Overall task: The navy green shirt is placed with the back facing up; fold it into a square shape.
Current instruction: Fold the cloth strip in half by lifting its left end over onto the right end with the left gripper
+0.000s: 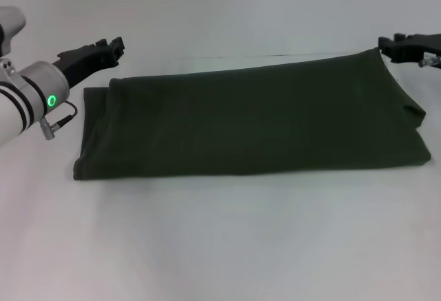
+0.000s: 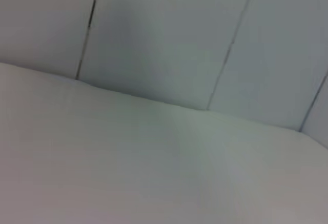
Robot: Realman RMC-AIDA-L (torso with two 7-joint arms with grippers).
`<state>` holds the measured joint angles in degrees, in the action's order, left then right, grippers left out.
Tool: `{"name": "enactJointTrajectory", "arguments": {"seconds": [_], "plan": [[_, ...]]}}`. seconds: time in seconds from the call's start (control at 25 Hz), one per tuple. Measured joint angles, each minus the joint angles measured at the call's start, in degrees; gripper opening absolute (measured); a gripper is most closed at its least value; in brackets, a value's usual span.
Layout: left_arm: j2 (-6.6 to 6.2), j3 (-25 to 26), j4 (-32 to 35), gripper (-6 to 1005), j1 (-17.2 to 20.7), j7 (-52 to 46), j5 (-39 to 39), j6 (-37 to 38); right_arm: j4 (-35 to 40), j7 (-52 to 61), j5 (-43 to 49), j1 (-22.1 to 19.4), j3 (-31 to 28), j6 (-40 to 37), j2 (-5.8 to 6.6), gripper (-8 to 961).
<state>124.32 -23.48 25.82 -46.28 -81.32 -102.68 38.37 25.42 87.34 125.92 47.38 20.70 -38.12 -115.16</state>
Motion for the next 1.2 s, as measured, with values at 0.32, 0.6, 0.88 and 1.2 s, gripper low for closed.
{"name": "enactJointTrajectory", "arguments": {"seconds": [0.32,0.6,0.88,1.2], "plan": [[-0.26,-0.02,0.34,458,2.32,2.37,6.16,4.05,2.48,0.43,-3.62,-1.55,0.04,-2.51,-0.13,445],[-0.36,-0.08,0.50,590,4.56,3.19,6.13,13.73,3.08,1.27,-8.22,-4.63,0.03,-10.57,0.91,742],[-0.41,-2.20,0.66,839,10.02,1.75,5.90,33.60,9.64,4.24,-12.17,-11.23,0.04,-24.86,-0.37,816],[-0.23,-3.00,0.28,923,15.56,-0.12,6.07,41.59,10.87,6.24,-14.99,-17.08,0.00,-34.43,0.28,836]]}}
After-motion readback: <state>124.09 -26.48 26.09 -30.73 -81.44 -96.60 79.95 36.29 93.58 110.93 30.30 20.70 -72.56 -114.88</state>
